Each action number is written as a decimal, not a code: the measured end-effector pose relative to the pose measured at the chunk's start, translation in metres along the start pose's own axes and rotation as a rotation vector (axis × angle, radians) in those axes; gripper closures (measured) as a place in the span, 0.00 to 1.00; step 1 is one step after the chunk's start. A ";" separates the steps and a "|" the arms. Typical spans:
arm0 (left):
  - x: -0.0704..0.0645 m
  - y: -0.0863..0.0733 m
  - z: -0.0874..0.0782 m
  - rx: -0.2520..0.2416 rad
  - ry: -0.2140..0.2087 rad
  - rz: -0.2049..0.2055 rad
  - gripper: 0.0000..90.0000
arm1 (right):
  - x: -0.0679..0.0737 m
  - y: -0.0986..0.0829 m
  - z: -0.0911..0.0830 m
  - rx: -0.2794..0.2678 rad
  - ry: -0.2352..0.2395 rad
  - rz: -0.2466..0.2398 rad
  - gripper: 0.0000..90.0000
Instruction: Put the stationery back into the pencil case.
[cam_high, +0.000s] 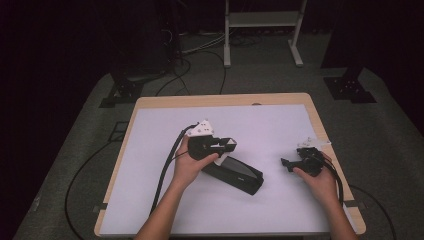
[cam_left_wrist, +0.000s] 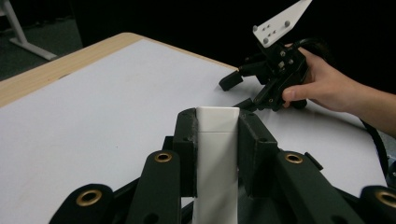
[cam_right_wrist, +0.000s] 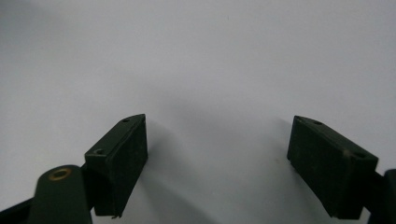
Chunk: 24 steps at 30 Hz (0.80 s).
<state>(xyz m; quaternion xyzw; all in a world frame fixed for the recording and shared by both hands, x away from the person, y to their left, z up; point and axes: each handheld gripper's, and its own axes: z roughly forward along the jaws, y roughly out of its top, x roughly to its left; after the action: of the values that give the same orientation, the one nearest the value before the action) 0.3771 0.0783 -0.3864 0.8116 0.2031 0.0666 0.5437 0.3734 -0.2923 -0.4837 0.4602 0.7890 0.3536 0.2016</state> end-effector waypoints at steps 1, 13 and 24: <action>0.000 0.000 0.001 0.003 0.000 0.004 0.79 | 0.000 0.000 0.000 0.000 0.000 0.000 0.21; -0.001 -0.009 0.007 0.043 -0.006 0.004 0.79 | 0.000 0.000 0.000 0.000 0.000 0.000 0.21; -0.005 -0.020 0.008 0.088 -0.010 0.005 0.79 | 0.000 0.000 0.000 0.000 0.000 0.000 0.21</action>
<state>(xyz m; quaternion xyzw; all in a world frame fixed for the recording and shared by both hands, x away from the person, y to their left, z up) 0.3698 0.0764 -0.4071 0.8356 0.2012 0.0549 0.5082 0.3733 -0.2922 -0.4837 0.4603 0.7890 0.3534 0.2016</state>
